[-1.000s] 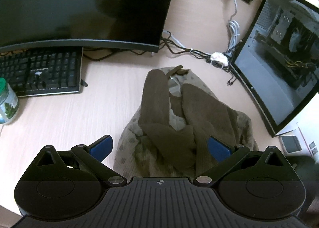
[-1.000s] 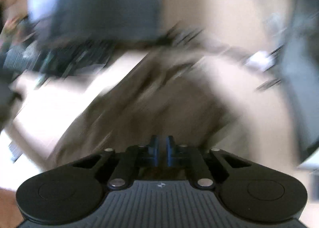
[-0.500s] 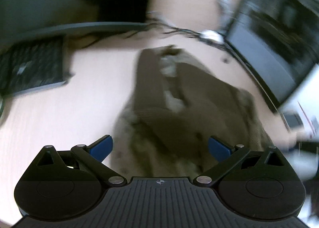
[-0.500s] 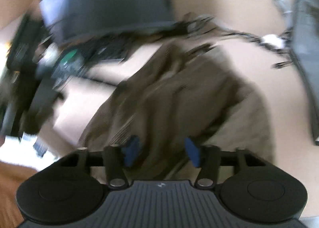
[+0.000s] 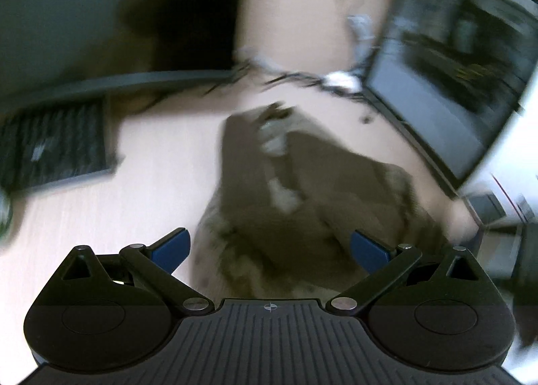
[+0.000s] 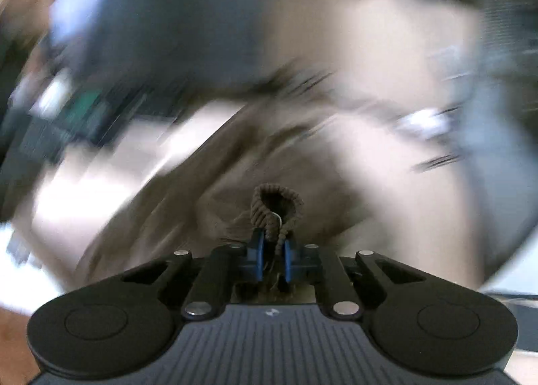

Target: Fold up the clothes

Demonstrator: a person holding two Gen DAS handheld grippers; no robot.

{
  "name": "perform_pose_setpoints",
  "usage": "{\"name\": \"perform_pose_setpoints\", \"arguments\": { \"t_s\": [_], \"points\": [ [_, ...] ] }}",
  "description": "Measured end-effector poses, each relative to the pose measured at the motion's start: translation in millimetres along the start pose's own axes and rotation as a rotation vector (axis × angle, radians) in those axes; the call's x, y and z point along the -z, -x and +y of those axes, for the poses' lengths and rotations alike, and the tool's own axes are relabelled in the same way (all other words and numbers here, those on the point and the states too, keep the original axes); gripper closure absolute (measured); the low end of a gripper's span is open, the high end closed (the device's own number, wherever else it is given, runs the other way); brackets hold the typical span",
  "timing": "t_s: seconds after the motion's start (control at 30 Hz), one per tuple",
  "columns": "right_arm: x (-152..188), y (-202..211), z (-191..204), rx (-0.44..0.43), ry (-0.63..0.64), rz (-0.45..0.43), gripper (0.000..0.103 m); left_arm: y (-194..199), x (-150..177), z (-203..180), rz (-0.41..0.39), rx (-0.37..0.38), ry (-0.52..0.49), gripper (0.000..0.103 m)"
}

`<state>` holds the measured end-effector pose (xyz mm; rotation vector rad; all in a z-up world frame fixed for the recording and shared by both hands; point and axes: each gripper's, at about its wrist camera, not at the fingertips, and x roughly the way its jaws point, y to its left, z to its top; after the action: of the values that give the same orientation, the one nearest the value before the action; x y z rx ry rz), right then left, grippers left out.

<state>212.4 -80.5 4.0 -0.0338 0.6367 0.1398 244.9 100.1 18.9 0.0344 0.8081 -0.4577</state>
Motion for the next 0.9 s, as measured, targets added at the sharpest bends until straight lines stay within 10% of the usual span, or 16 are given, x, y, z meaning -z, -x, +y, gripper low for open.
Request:
{"name": "perform_pose_setpoints", "arguments": {
  "t_s": [0.17,0.5,0.67,0.9],
  "points": [
    [-39.4,31.6,-66.3,0.138,-0.161,-0.165,0.092,-27.7,-5.3,-56.8,0.014,0.072,-0.221,0.0],
    [-39.2,17.2,-77.3,0.139,-0.281,-0.146,0.092,-108.9,9.5,-95.4,0.078,0.042,-0.508,0.002],
    [-54.8,7.9,-70.8,0.147,-0.277,-0.152,0.092,-94.2,13.1,-66.9,0.032,0.079,-0.414,0.079],
    [-111.2,-0.8,-46.3,0.166,-0.184,-0.228,0.092,14.1,-34.8,54.2,-0.3,-0.178,-0.118,0.087]
  ]
}}
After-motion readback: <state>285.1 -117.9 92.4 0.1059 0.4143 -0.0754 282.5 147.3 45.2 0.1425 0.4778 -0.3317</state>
